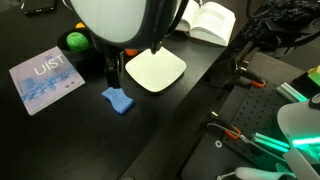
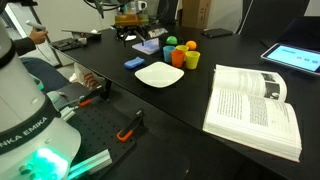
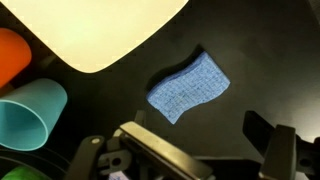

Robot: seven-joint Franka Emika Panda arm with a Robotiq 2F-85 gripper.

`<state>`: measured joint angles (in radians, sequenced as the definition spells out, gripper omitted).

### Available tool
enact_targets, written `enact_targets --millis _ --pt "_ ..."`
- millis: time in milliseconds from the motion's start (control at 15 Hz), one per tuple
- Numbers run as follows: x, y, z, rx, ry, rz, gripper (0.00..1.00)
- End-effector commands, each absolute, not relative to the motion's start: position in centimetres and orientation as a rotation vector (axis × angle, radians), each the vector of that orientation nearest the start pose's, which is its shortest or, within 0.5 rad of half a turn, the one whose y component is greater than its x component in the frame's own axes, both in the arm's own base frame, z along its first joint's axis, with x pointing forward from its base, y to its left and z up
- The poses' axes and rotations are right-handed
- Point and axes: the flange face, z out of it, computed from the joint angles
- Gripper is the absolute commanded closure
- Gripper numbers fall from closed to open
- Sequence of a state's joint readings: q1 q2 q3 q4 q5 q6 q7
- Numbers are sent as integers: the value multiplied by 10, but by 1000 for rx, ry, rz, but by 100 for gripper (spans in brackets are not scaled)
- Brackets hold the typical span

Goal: Use the blue sponge to wipe the white plate

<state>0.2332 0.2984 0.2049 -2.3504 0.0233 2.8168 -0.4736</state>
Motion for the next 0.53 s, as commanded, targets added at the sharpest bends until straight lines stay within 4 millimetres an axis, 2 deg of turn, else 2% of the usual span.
enact_targets --millis 0,467 --pt "495 238 216 -2757 -1295 -279 0" --pt "487 254 204 -2728 -1292 -240 0"
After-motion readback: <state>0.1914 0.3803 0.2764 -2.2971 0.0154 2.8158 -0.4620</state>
